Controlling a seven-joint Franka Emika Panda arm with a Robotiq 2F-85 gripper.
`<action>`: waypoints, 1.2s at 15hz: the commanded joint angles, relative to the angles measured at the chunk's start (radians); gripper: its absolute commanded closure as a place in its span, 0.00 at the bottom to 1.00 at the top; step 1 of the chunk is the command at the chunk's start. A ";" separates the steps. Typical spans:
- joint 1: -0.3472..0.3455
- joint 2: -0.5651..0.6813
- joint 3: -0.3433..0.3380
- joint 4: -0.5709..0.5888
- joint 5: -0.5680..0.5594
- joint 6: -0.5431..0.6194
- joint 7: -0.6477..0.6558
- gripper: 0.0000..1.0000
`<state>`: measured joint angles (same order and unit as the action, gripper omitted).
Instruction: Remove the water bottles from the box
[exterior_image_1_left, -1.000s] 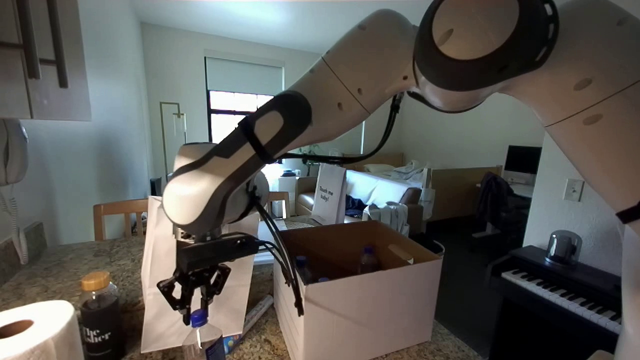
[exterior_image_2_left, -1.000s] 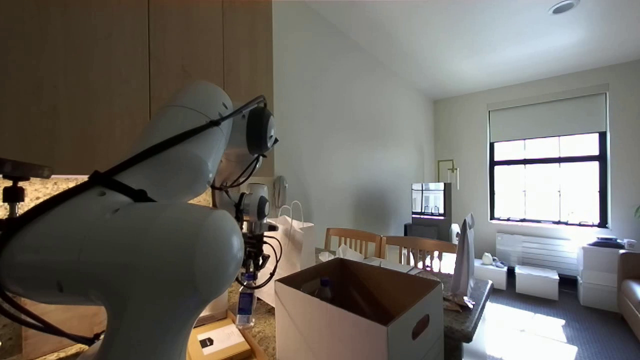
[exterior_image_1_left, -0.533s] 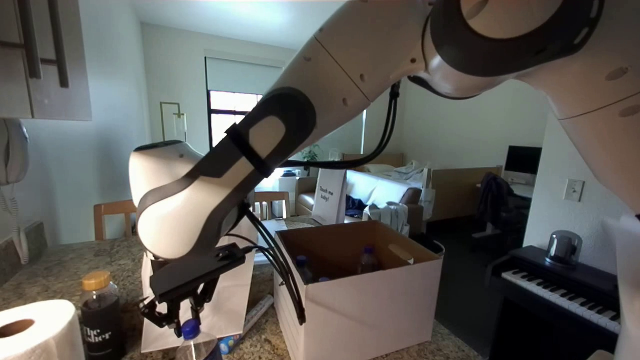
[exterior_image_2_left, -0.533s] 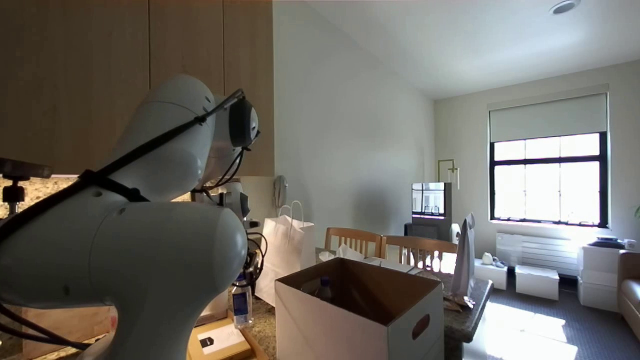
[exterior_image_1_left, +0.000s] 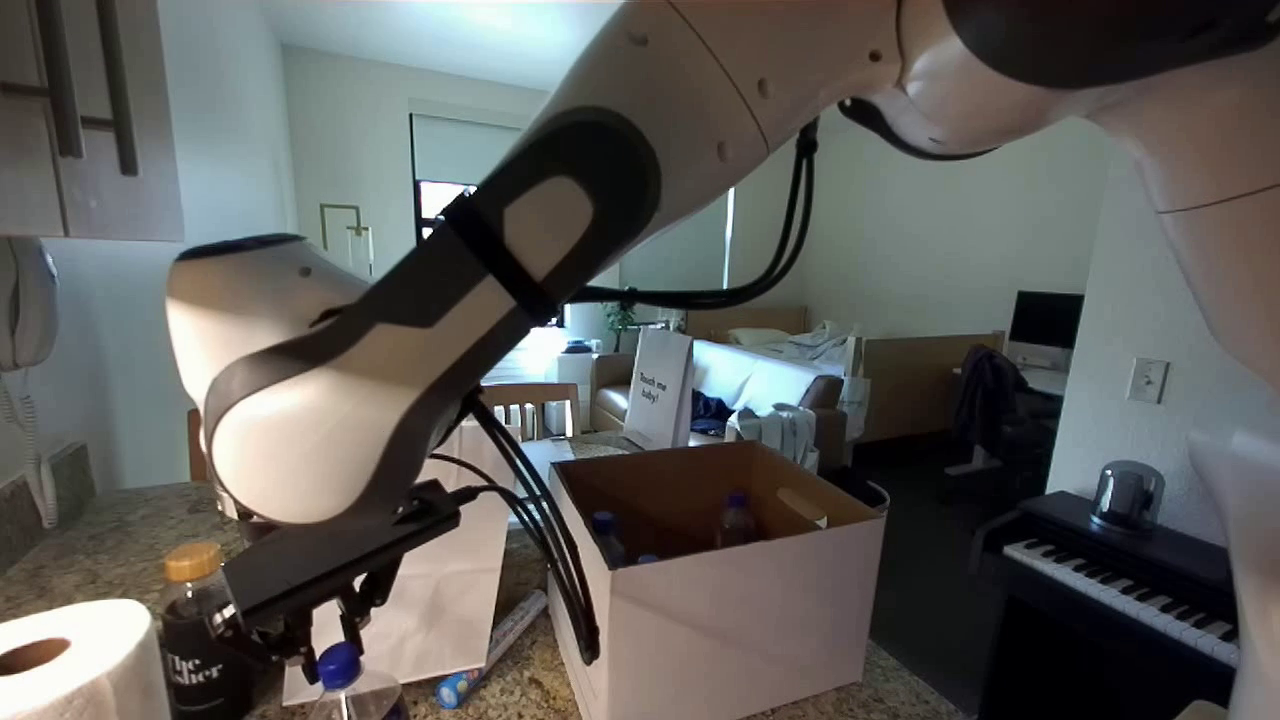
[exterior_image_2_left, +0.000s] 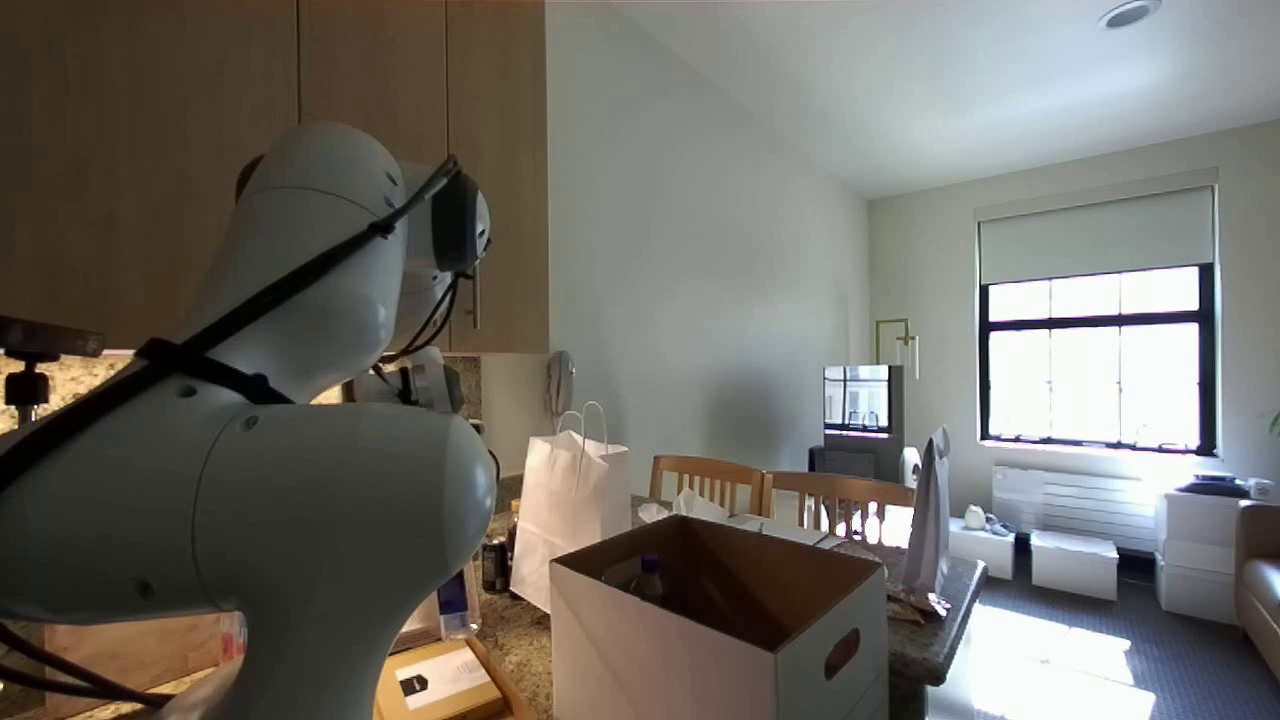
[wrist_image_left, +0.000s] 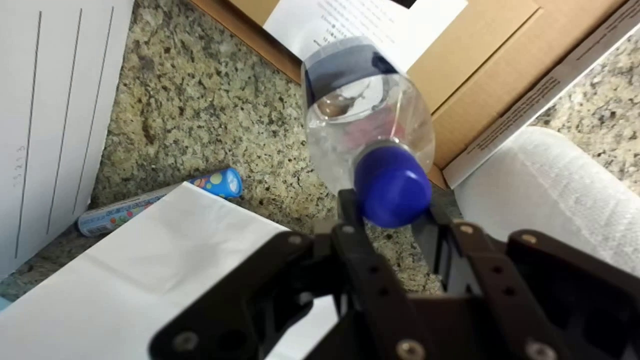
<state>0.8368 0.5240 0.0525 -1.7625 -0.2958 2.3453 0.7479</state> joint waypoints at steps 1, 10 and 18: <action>-0.031 -0.061 0.032 -0.029 0.051 -0.130 -0.011 0.87; -0.246 -0.001 0.157 -0.050 0.363 -0.128 -0.261 0.88; -0.299 0.067 0.172 -0.154 0.412 0.364 -0.298 0.68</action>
<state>0.5455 0.5794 0.2174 -1.8780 0.1069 2.6209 0.4782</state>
